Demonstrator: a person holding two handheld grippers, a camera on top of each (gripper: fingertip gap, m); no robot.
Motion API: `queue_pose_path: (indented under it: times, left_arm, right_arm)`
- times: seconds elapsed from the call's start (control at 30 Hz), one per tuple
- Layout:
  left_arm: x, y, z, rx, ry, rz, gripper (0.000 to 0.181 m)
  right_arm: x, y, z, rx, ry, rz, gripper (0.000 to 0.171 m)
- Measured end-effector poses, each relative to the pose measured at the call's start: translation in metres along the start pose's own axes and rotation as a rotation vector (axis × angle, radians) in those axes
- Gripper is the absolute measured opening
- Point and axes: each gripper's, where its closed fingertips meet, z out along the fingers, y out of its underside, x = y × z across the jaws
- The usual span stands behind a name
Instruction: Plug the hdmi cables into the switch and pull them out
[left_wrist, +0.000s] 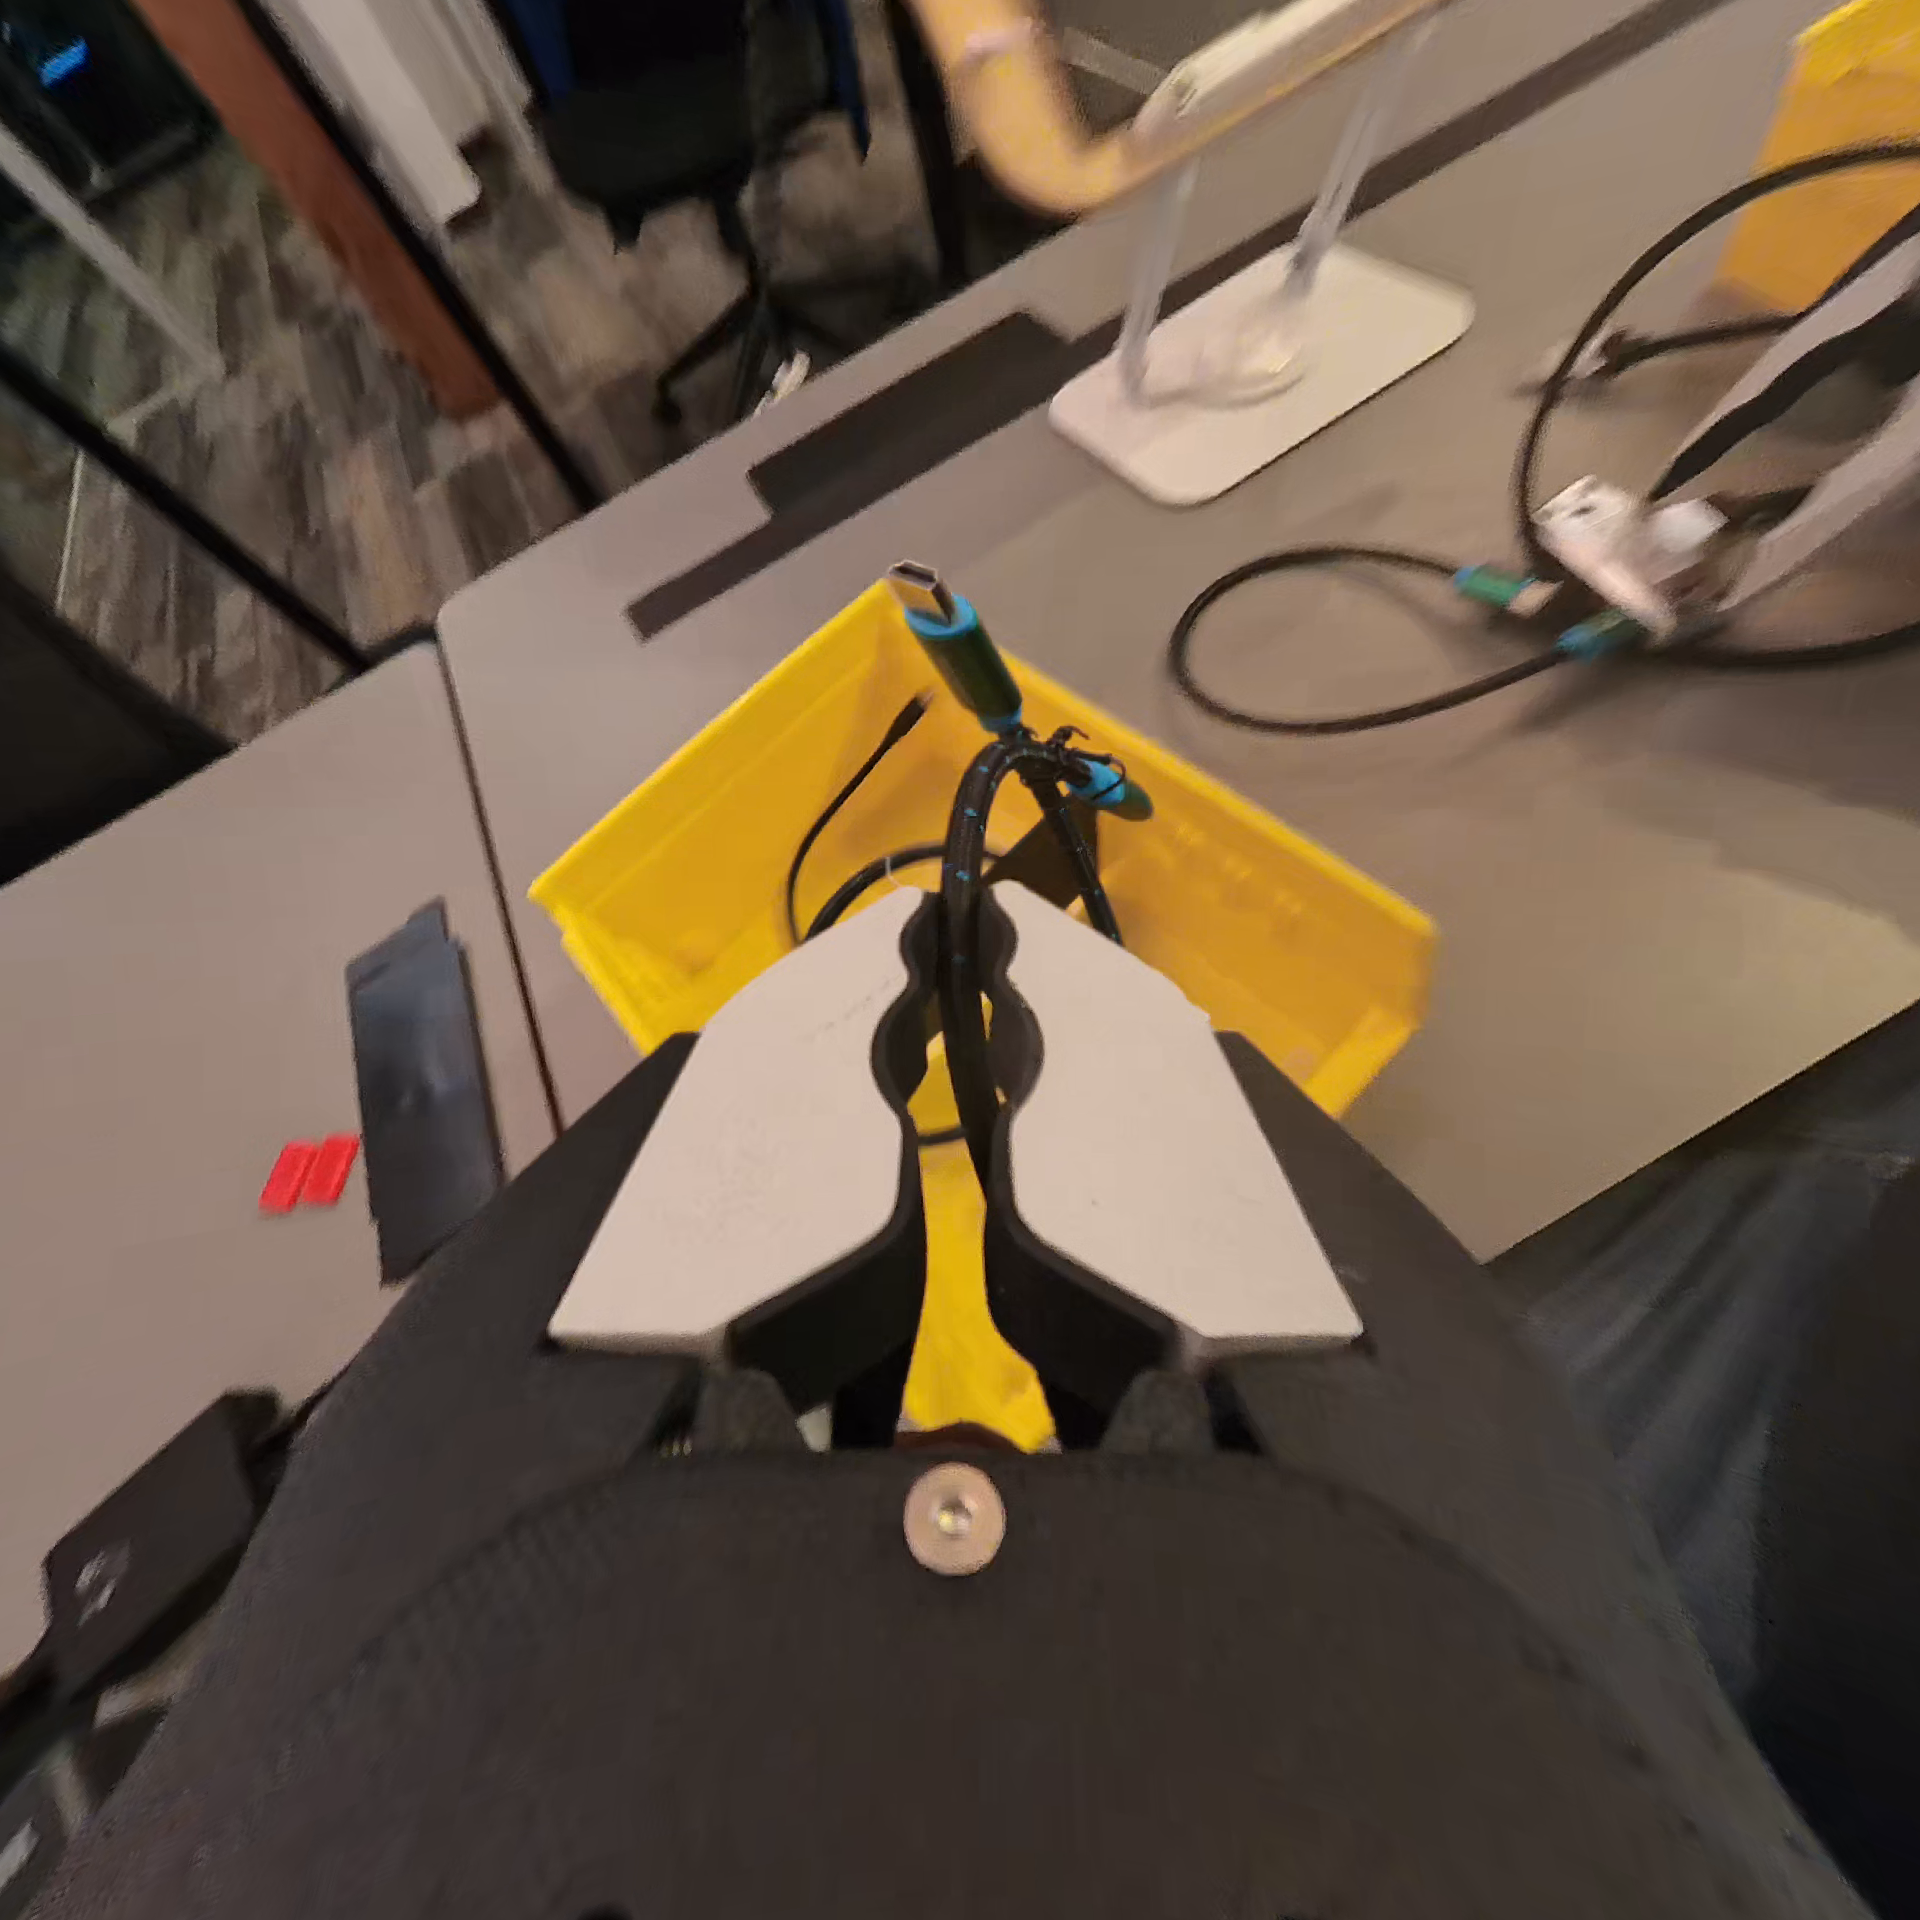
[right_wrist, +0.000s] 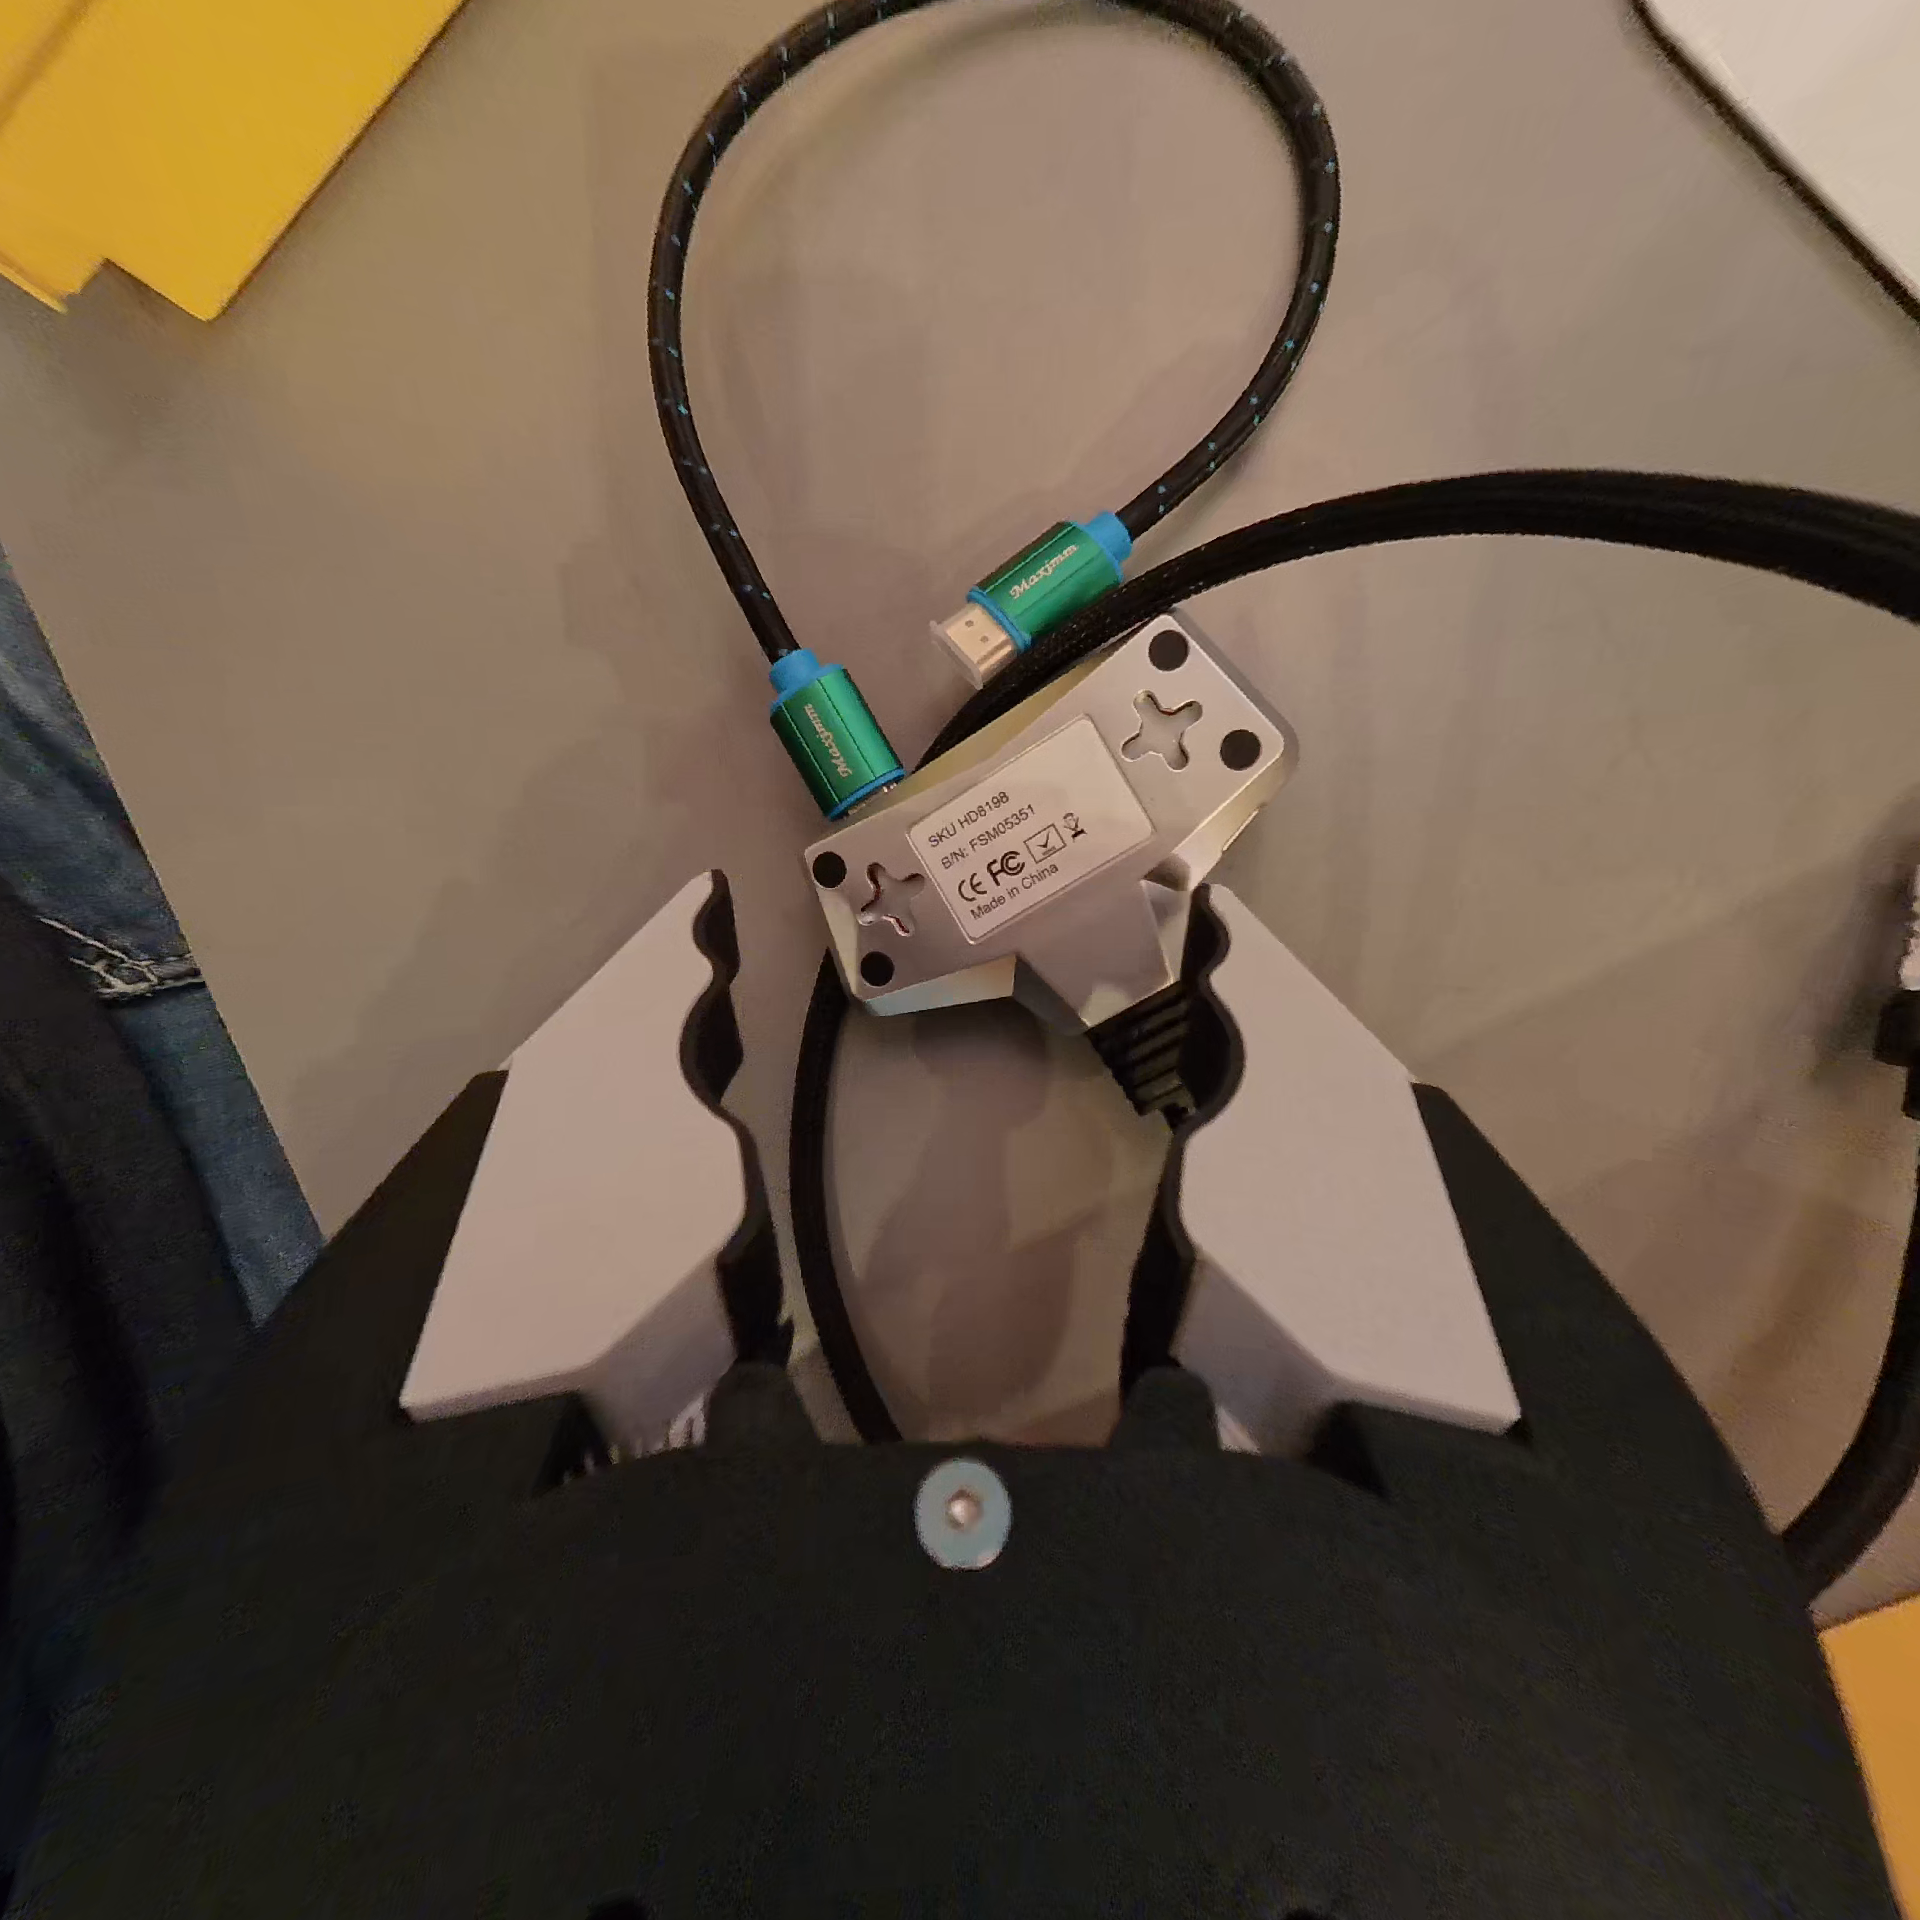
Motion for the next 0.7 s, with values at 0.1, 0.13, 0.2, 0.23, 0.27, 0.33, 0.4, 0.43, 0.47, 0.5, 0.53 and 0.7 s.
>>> queue_pose_path:
  times: [0.1, 0.13, 0.2, 0.23, 0.27, 0.33, 0.4, 0.43, 0.47, 0.5, 0.53, 0.7]
  left_arm:
    - [0.032, -0.027, 0.007, 0.067, 0.071, 0.046, 0.006]
    - [0.044, -0.032, 0.013, 0.069, 0.106, 0.066, 0.006]
    - [0.065, -0.042, 0.025, 0.080, 0.164, 0.095, 0.006]
    - [0.074, -0.046, 0.032, 0.088, 0.197, 0.100, 0.006]
    - [0.084, -0.049, 0.039, 0.094, 0.232, 0.104, 0.006]
    - [0.100, -0.056, 0.051, 0.115, 0.287, 0.107, 0.006]
    - [0.114, -0.063, 0.061, 0.140, 0.337, 0.099, 0.006]
    - [0.120, -0.066, 0.065, 0.156, 0.358, 0.088, 0.006]
    - [0.125, -0.070, 0.069, 0.173, 0.377, 0.069, 0.006]
    - [0.129, -0.073, 0.073, 0.192, 0.398, 0.047, 0.006]
    - [0.133, -0.076, 0.075, 0.215, 0.414, 0.023, 0.006]
    - [0.152, -0.087, 0.084, 0.302, 0.509, -0.075, 0.006]
  right_arm:
    - [-0.001, -0.004, -0.009, 0.020, 0.013, -0.011, 0.085]
    - [-0.002, -0.005, -0.013, 0.023, 0.023, -0.021, 0.084]
    - [-0.004, -0.009, -0.021, 0.042, 0.046, -0.050, 0.080]
    - [-0.007, -0.013, -0.025, 0.061, 0.047, -0.062, 0.078]
    - [-0.012, -0.018, -0.030, 0.088, 0.041, -0.078, 0.077]
    - [-0.030, -0.033, -0.039, 0.162, -0.004, -0.123, 0.073]
    - [-0.053, -0.048, -0.048, 0.245, -0.090, -0.152, 0.072]
    - [-0.066, -0.056, -0.052, 0.286, -0.141, -0.159, 0.072]
    - [-0.078, -0.063, -0.056, 0.326, -0.188, -0.167, 0.071]
    - [-0.089, -0.069, -0.059, 0.358, -0.229, -0.171, 0.070]
    - [-0.098, -0.073, -0.060, 0.377, -0.266, -0.170, 0.070]
    - [-0.110, -0.092, -0.060, 0.488, -0.305, -0.109, 0.067]
